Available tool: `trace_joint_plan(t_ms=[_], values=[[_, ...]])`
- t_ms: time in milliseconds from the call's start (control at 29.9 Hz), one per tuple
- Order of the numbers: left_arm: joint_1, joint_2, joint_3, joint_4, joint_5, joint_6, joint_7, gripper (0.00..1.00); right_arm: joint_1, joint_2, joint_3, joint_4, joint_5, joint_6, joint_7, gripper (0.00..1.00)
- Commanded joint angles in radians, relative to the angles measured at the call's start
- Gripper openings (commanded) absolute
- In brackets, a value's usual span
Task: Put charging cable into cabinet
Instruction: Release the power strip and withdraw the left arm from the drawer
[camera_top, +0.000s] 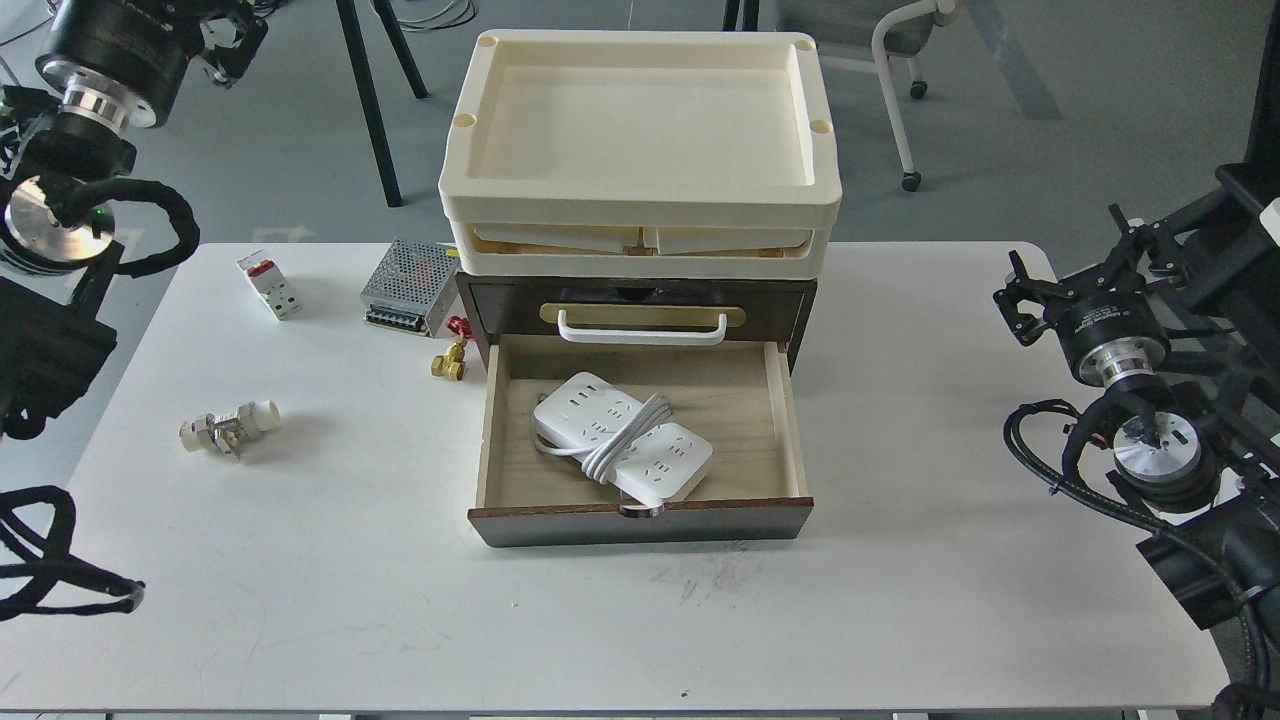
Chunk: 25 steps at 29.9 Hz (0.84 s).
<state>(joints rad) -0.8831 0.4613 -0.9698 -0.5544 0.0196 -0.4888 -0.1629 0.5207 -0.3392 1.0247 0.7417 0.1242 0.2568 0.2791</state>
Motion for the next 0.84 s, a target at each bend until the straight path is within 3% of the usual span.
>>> trace_joint_plan(t_ms=[0, 401, 568, 802], values=[[0.071, -0.006, -0.001, 0.016, -0.027, 0.0, -0.006, 1.0, 0.004, 0.0, 0.002, -0.002, 0.0, 0.004, -0.001, 1.0], [0.208, -0.032, -0.001, 0.036, -0.158, 0.0, -0.01, 1.0, 0.002, -0.001, 0.02, -0.022, 0.014, -0.004, 0.005, 1.0], [0.222, -0.098, 0.003, 0.1, -0.159, 0.0, -0.014, 1.0, 0.007, 0.0, 0.023, -0.027, 0.014, -0.005, 0.005, 1.0], [0.242, -0.112, 0.011, 0.09, -0.158, 0.0, -0.015, 1.0, 0.012, 0.0, 0.023, -0.025, 0.015, -0.007, 0.005, 1.0]])
